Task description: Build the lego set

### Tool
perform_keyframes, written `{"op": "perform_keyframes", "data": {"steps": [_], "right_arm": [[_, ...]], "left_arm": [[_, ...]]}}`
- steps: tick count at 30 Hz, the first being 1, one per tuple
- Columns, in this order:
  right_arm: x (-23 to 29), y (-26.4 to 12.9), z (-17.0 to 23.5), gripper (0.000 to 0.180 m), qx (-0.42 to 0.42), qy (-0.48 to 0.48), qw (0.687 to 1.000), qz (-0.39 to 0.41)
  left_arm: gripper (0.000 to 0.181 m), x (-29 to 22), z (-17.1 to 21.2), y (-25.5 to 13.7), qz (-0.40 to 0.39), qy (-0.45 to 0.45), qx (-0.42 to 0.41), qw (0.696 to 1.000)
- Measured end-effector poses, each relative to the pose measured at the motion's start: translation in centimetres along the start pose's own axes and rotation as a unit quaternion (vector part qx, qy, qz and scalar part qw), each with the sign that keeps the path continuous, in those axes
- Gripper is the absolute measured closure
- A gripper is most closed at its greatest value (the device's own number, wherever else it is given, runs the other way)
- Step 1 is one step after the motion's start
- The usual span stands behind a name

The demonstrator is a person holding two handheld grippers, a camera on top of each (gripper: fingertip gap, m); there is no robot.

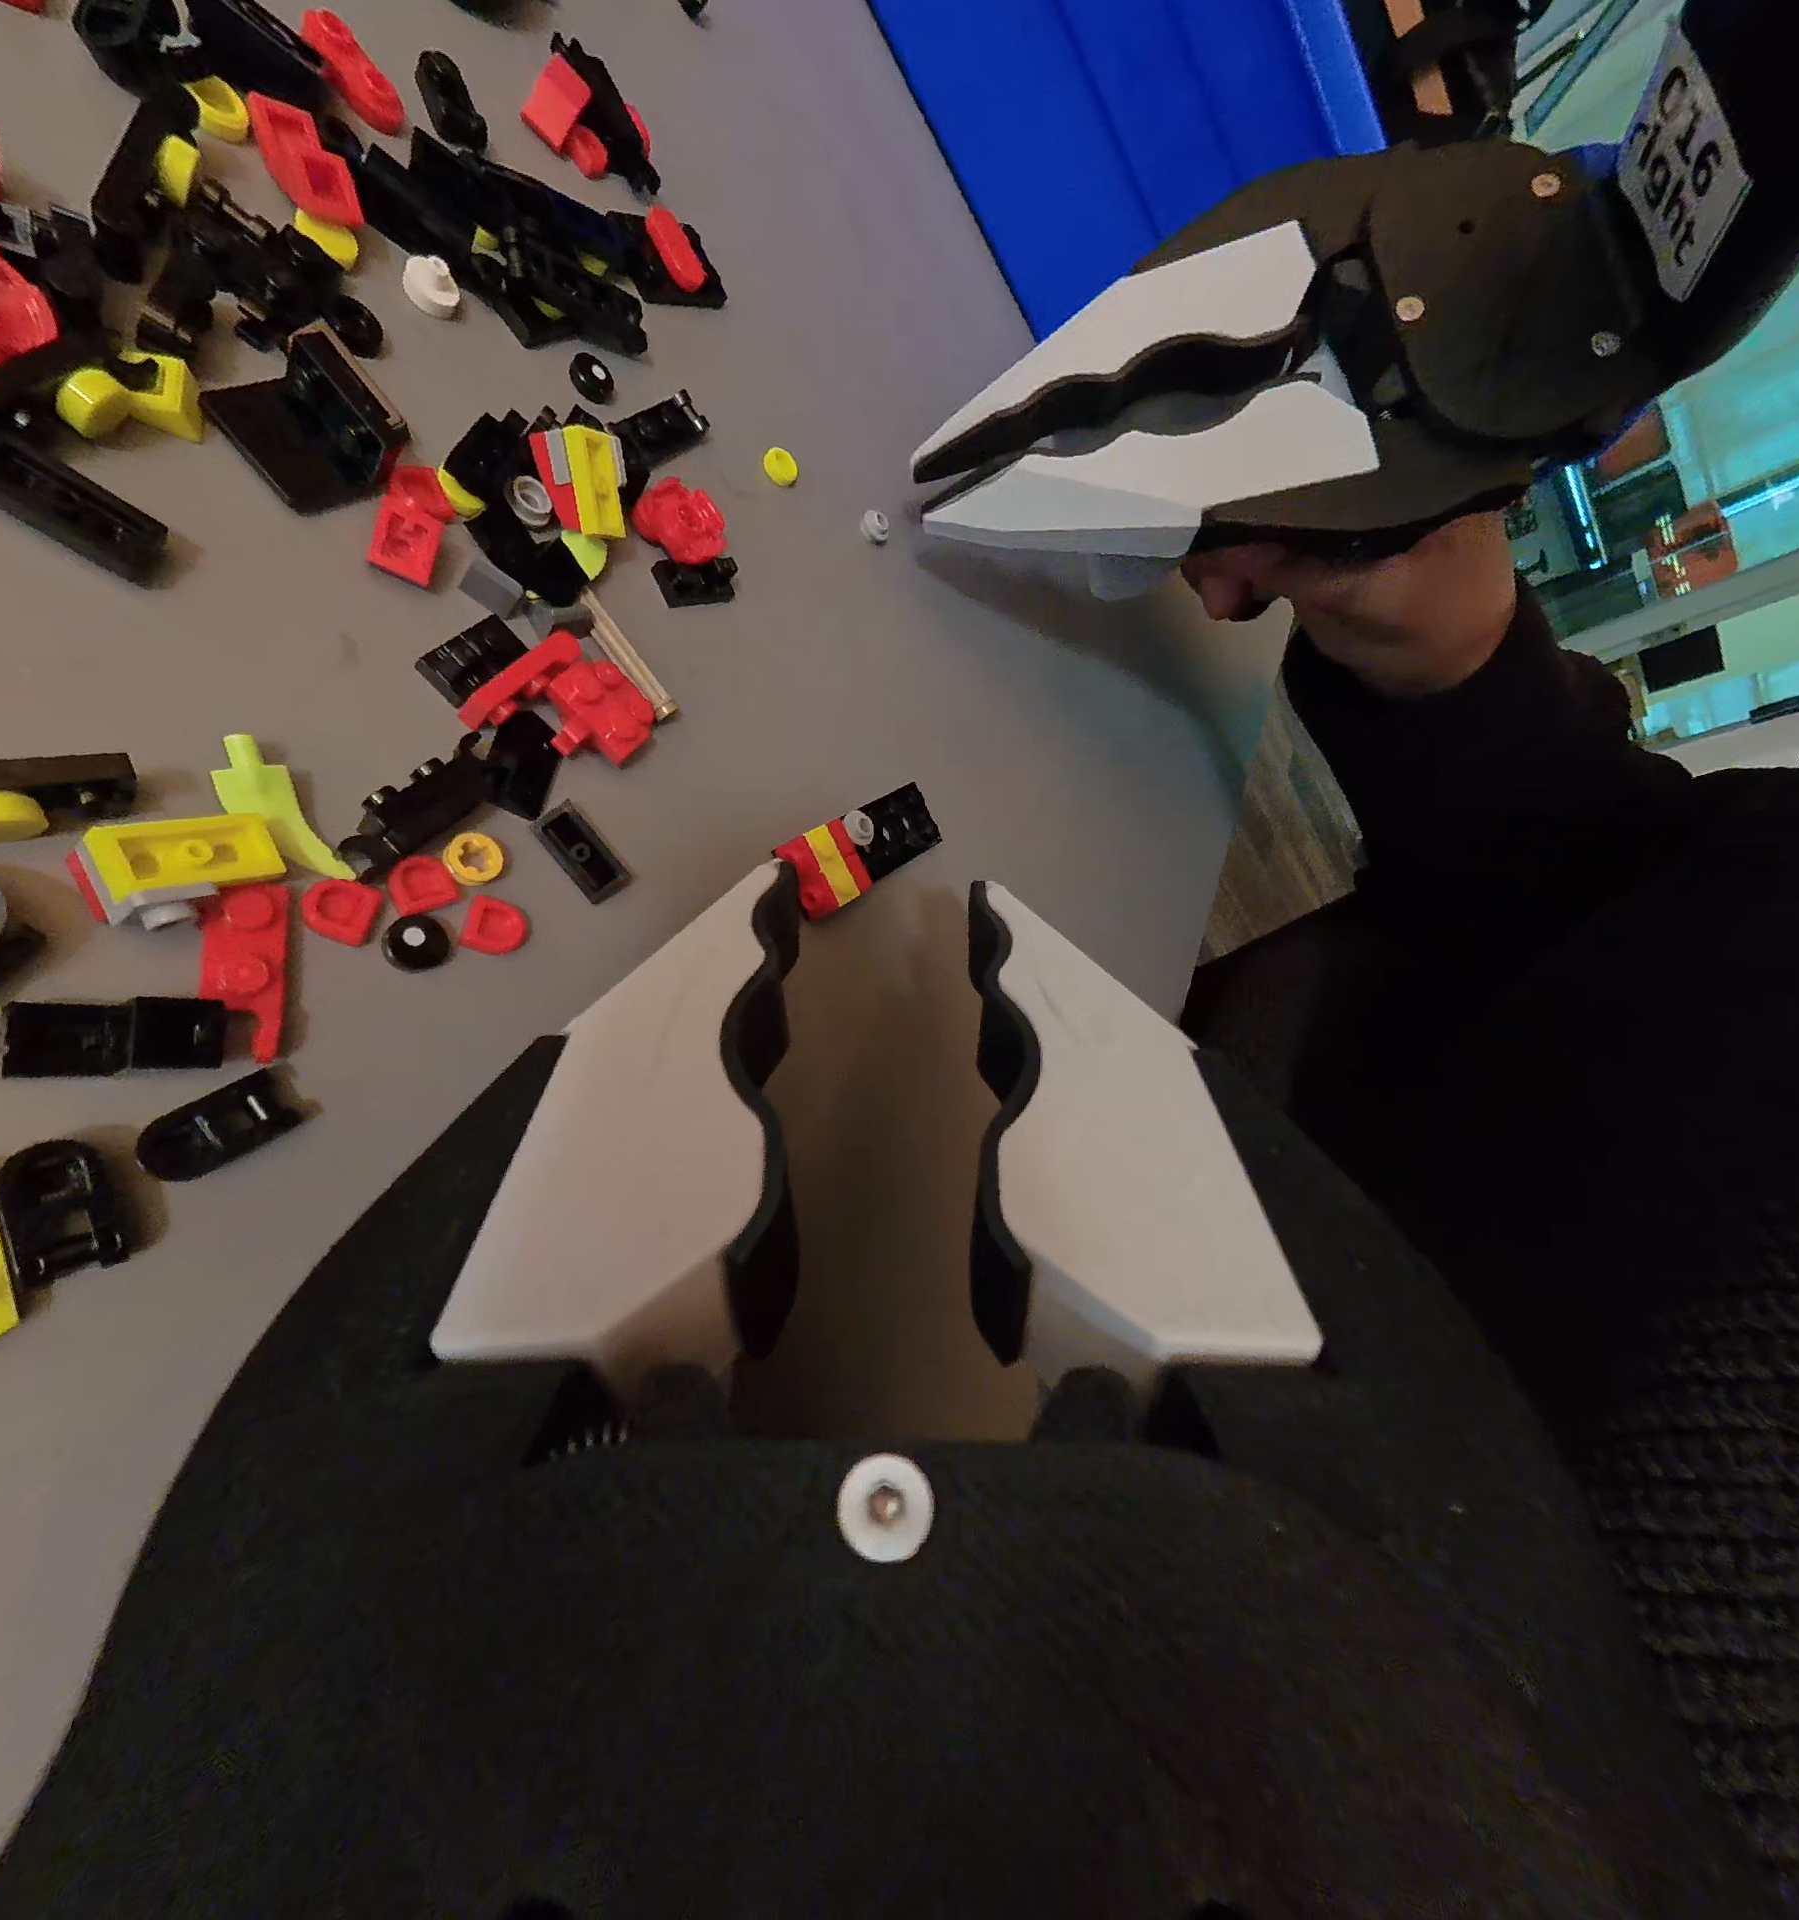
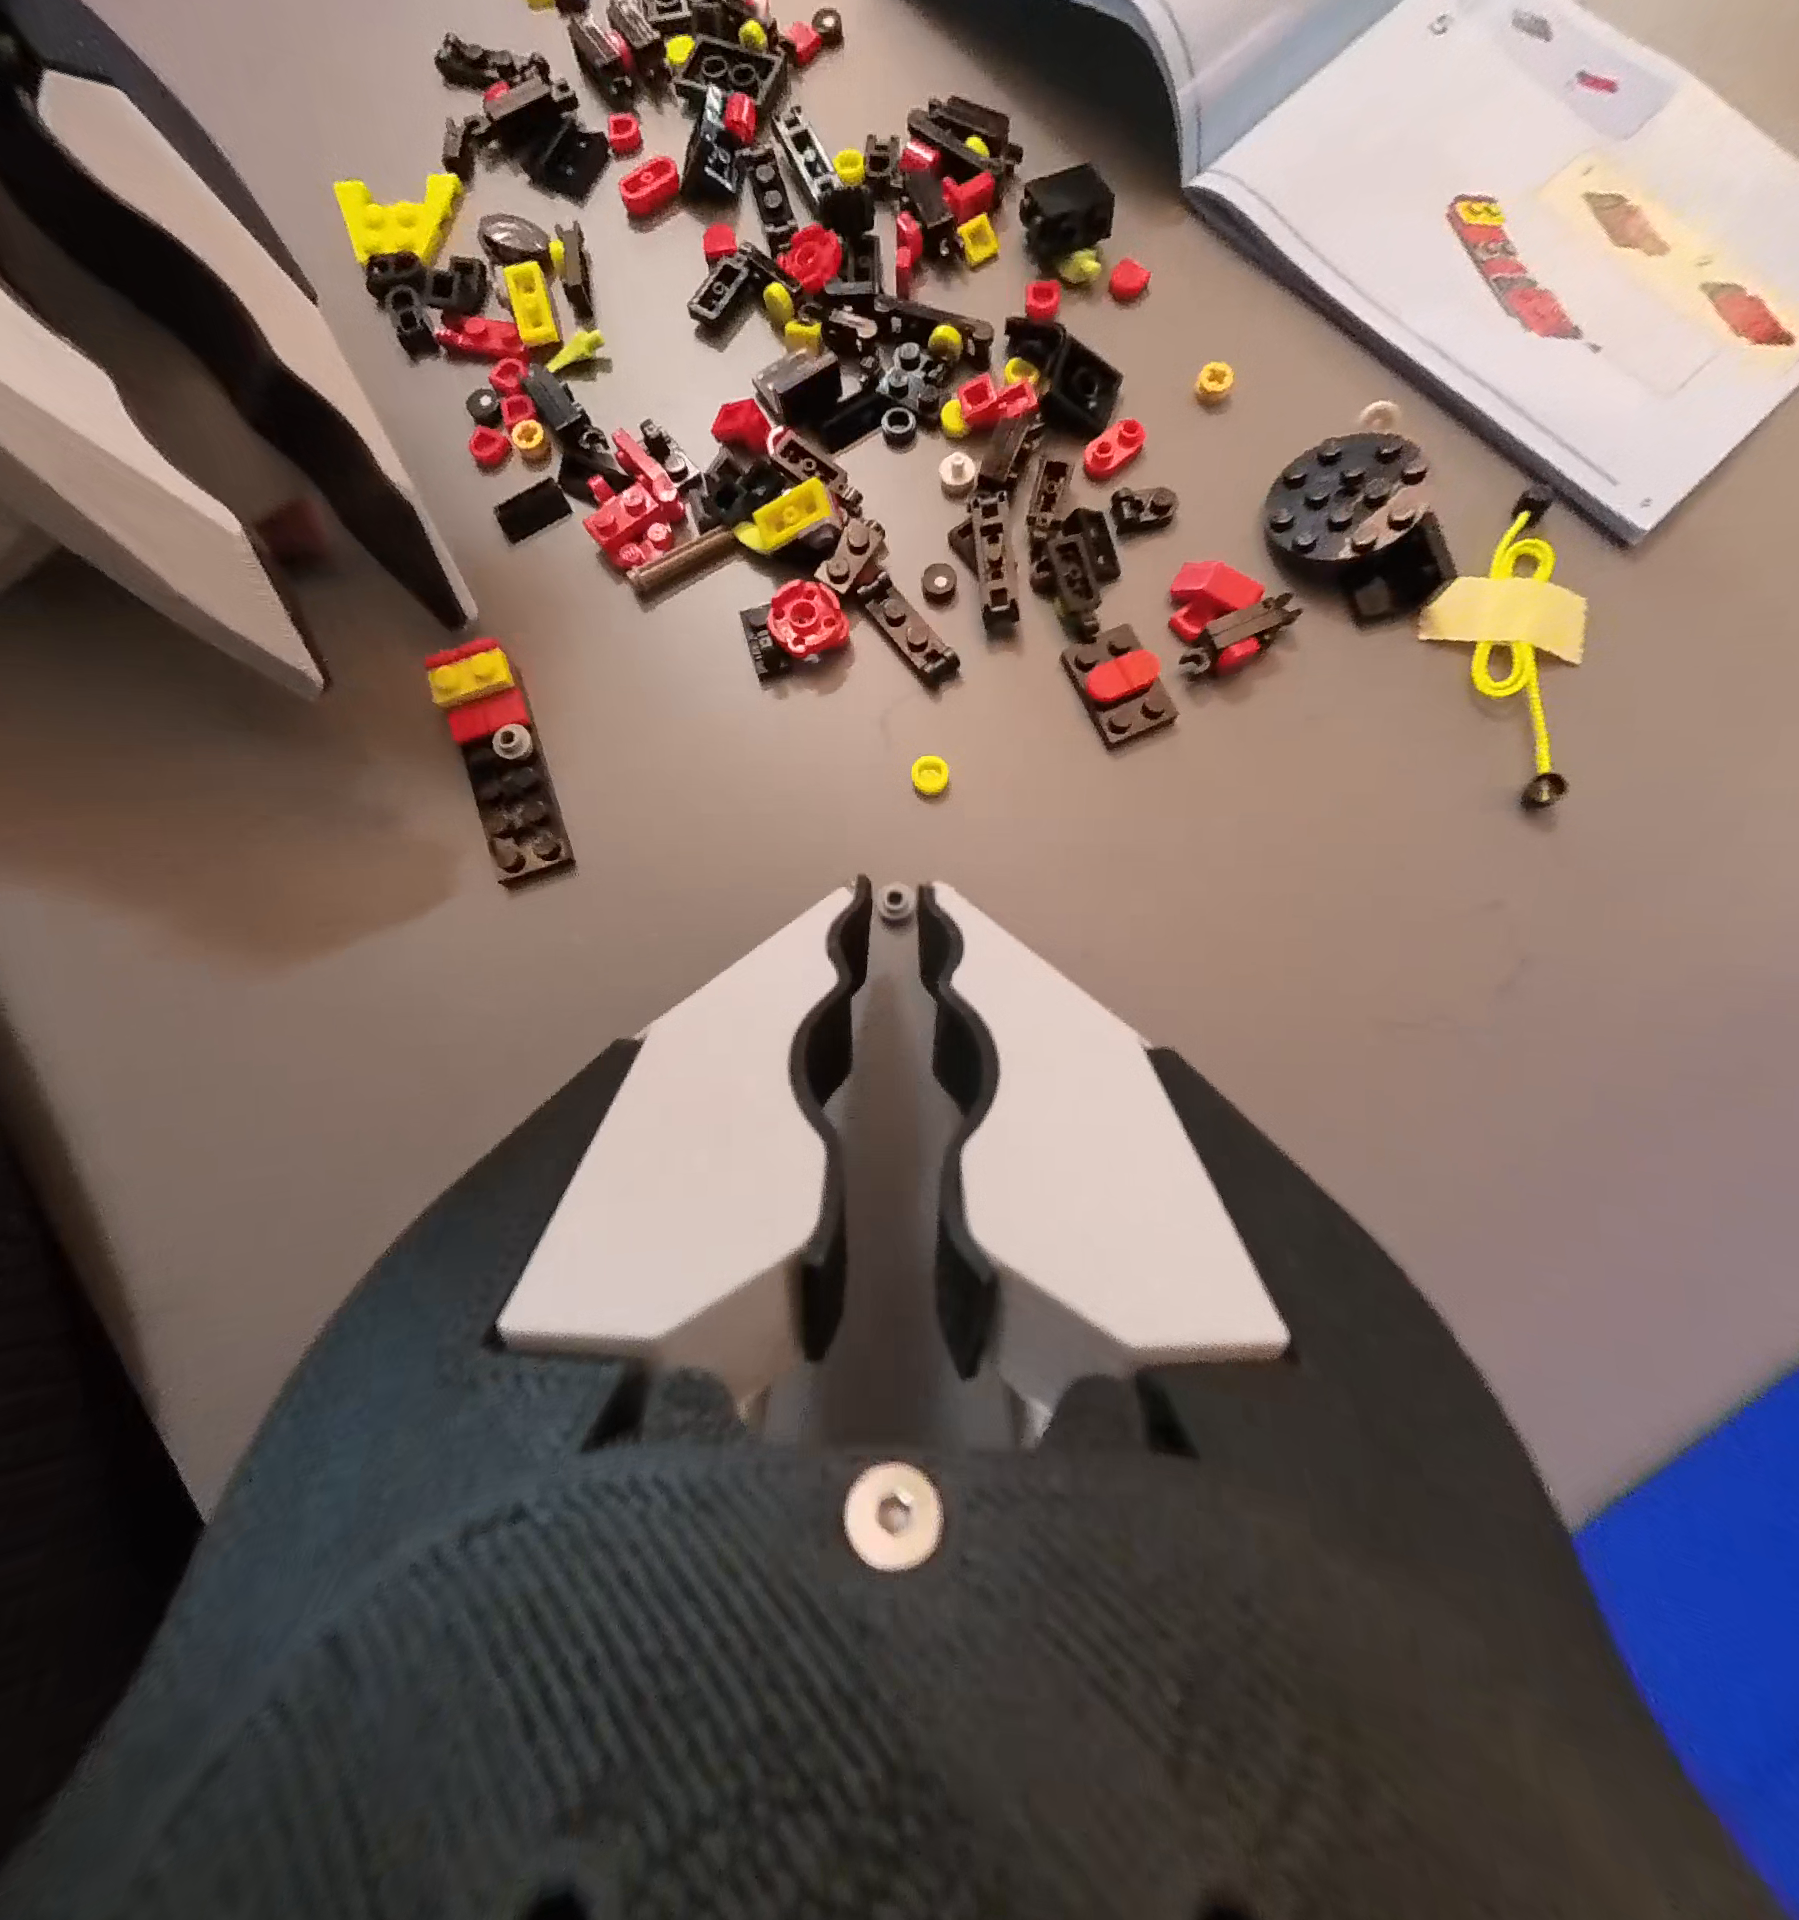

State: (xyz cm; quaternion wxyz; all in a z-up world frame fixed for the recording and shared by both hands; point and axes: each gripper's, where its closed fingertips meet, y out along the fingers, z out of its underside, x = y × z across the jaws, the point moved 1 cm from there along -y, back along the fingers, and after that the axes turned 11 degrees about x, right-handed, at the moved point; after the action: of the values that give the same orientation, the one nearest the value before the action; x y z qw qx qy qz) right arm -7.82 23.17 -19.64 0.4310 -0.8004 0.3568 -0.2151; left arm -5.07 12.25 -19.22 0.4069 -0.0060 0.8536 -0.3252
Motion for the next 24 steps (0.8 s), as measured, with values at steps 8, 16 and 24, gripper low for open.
{"op": "perform_keyframes", "data": {"steps": [8, 16, 24], "right_arm": [[-0.04, 0.81, 0.17, 0.175, 0.015, -0.001, 1.000, 0.005], [0.03, 1.06, 0.25, 0.175, 0.019, -0.001, 1.000, 0.001], [0.08, 1.10, 0.24, 0.176, 0.020, -0.004, 1.000, 0.002]], "left_arm": [[0.151, -0.02, -0.02, 0.06, 0.001, -0.002, 0.000, 1.000], [0.151, 0.01, -0.05, 0.07, 0.003, -0.004, -0.001, 1.000], [0.151, 0.00, -0.05, 0.07, 0.004, -0.004, -0.001, 1.000]]}}
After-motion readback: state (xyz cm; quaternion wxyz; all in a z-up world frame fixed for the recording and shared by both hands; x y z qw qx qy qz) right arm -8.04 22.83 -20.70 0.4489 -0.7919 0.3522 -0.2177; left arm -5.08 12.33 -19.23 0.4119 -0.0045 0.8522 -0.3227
